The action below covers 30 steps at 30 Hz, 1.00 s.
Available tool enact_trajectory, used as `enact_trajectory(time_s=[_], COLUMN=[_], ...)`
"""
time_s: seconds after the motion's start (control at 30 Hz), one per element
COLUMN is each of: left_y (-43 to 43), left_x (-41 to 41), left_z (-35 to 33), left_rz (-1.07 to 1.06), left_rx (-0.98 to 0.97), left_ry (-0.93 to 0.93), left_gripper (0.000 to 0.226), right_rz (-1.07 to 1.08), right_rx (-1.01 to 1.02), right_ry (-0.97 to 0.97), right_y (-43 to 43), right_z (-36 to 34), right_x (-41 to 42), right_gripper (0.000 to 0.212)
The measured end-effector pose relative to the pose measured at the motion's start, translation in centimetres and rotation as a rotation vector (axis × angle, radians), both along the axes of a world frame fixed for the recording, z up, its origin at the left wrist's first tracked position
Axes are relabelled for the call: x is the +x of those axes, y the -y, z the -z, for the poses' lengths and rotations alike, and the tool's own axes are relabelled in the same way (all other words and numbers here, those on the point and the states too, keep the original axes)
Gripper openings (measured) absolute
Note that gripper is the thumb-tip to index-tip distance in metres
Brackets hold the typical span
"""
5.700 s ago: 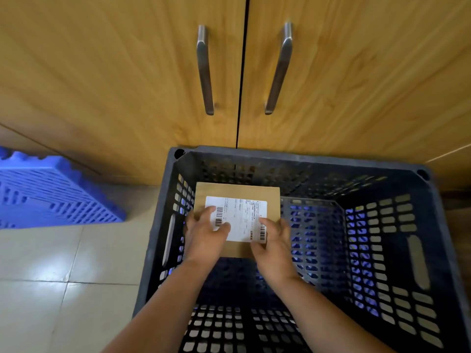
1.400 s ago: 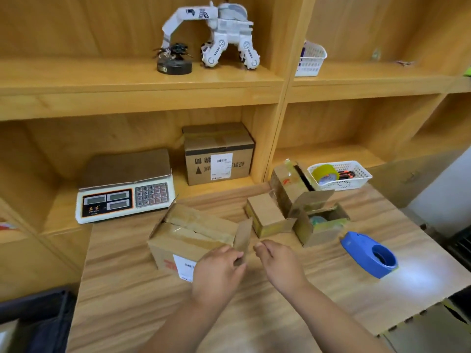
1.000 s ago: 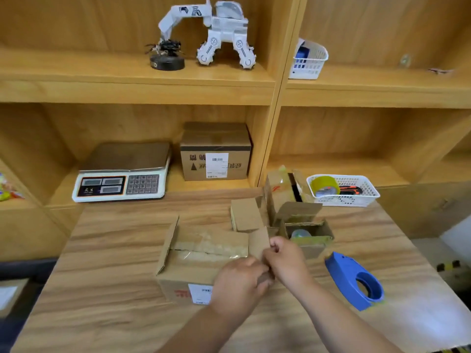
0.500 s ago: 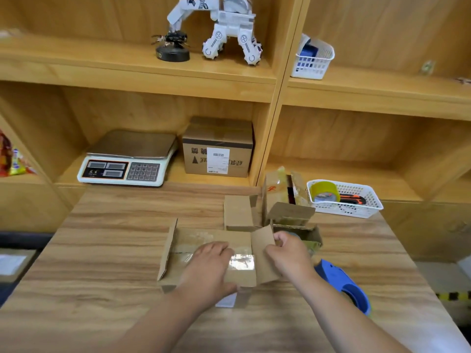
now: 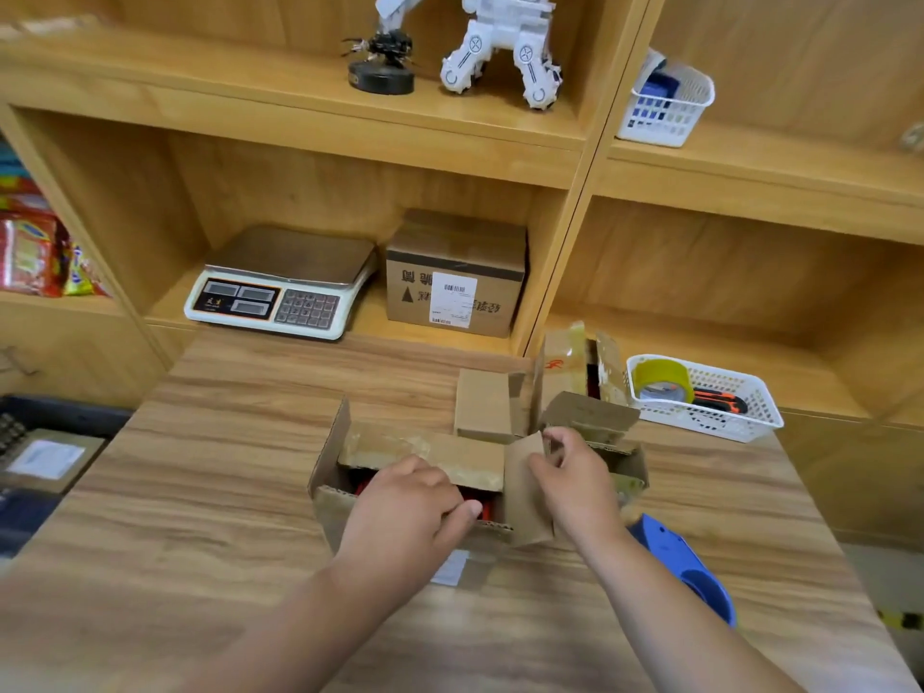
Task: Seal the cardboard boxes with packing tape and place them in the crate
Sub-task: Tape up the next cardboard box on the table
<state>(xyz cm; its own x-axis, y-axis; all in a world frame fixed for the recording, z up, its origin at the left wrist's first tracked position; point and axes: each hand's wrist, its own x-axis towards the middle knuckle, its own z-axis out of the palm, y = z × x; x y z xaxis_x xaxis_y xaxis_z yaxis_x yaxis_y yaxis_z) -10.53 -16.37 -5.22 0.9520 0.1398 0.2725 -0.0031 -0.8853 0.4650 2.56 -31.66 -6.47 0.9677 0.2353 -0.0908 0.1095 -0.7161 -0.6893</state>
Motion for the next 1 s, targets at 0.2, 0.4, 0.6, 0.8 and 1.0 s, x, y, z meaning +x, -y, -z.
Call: enact_trajectory(time_s=[0.2,0.4,0.6,0.8,1.0], left_y=[0.5,0.5,-0.2,0.4,-1.4], left_x=[-0.5,-1.3,-1.8,-3.7,-4.3], left_z=[0.2,0.5,0.9,1.4,1.6], left_rz=[-0.104,-0.107,-0.227,-0.393,-0.476], left_rx=[0.014,-0.130,-0.074,-0.166,0.058], left_ry=[0.008,-0.011,-0.128,0.024,-0.058], left_gripper=[0.029,0.010,0.113,0.124,0.118], right_rz=[-0.041,-0.363,-0.663,-0.801,-0.795], right_rx=[-0.038,-0.259,-0.672,-0.939,-0.859], right_ry=[0.165,0.368,0.500,0.568,0.554], right_y=[-0.3,-1.9,-4.7,-5.5,-5.2], right_z=[-0.5,-1.7,-1.9,-1.3,-1.2], right_x=[-0.1,0.1,0.0,-0.1,-0.1], right_gripper=[0.048,0.032,0.047,0.071,0.051])
